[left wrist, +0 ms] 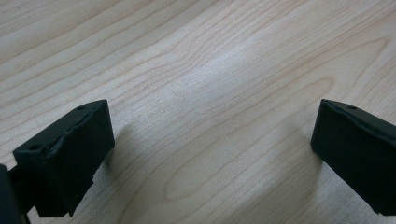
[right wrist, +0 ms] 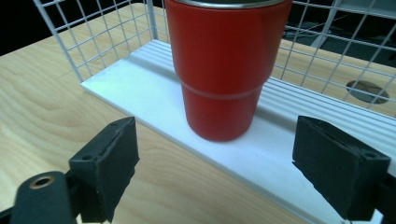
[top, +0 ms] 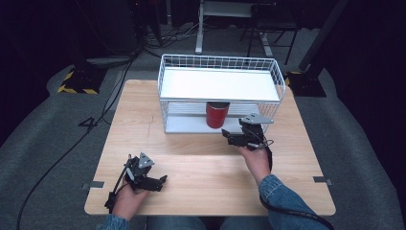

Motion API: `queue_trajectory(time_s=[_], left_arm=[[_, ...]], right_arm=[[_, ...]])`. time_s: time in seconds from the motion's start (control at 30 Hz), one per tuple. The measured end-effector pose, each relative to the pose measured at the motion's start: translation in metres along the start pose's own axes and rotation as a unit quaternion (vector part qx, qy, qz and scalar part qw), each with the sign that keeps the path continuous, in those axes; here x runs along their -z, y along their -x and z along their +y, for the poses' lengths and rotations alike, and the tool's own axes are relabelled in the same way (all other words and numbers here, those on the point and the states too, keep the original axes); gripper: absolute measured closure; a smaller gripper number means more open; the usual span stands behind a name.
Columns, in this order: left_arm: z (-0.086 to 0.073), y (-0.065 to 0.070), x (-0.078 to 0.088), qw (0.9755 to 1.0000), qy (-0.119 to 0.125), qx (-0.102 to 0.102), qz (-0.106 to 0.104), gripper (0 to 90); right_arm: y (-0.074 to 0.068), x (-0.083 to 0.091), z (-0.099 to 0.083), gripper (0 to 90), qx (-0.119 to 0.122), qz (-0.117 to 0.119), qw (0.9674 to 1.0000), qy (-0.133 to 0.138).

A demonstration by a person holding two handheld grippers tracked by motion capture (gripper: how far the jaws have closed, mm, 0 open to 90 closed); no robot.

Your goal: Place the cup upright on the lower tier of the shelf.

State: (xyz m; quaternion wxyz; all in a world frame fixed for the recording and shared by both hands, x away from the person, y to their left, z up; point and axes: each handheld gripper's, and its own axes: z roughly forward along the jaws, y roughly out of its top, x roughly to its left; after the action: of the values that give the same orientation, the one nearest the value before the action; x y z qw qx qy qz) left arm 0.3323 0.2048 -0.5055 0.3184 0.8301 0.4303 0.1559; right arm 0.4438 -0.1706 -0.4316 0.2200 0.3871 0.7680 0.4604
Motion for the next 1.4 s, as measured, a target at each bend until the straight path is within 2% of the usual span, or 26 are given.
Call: queue_trajectory(time_s=[0.13,0.17,0.23,0.47,0.5,0.57,0.6,0.7,0.83,0.97,1.03,1.17,1.4], left_arm=[[0.0,0.0,0.0,1.0,0.0,0.001,0.0,0.1],[0.0,0.0,0.001,1.0,-0.001,0.0,-0.001,0.1],[0.0,0.0,0.001,1.0,-0.001,0.0,-0.001,0.1],[0.0,0.0,0.0,1.0,0.0,0.0,-0.002,0.0],[0.0,0.0,0.0,1.0,0.0,0.0,-0.002,0.0],[0.0,0.0,0.0,1.0,-0.001,0.0,-0.002,0.0],[0.0,0.0,0.0,1.0,-0.002,-0.002,-0.002,0.0],[0.001,0.0,-0.001,1.0,0.002,-0.001,-0.001,0.0],[0.003,0.0,-0.003,1.0,0.002,0.003,-0.002,0.0],[0.006,-0.001,-0.004,1.0,0.0,-0.003,0.004,0.0],[0.006,0.0,-0.005,1.0,0.0,0.002,-0.002,0.0],[0.007,0.0,-0.006,1.0,-0.001,0.002,0.0,0.0],[0.008,0.0,-0.007,1.0,0.001,0.001,-0.002,0.0]], right_arm=[[0.003,0.01,-0.001,14.7,0.001,0.006,1.0,-0.004],[0.005,0.016,-0.002,14.7,0.007,0.017,0.9997,-0.014],[0.005,0.019,-0.003,14.7,0.011,0.019,0.9996,-0.016],[0.014,0.052,-0.012,14.5,0.019,0.032,0.999,-0.025],[0.014,0.052,-0.012,14.5,0.019,0.032,0.999,-0.025],[0.017,0.063,-0.017,14.7,0.021,0.044,0.9984,-0.03],[0.017,0.063,-0.017,14.7,0.021,0.044,0.9984,-0.03],[0.021,0.079,-0.025,14.9,0.028,0.052,0.9977,-0.034],[0.023,0.092,-0.033,15.2,0.033,0.054,0.9973,-0.038],[0.025,0.101,-0.043,15.3,0.028,0.06,0.9967,-0.047],[0.026,0.106,-0.049,15.4,0.022,0.063,0.9965,-0.05],[0.029,0.114,-0.058,15.4,0.012,0.066,0.996,-0.059],[0.033,0.124,-0.073,15.4,0.004,0.06,0.9952,-0.077]])
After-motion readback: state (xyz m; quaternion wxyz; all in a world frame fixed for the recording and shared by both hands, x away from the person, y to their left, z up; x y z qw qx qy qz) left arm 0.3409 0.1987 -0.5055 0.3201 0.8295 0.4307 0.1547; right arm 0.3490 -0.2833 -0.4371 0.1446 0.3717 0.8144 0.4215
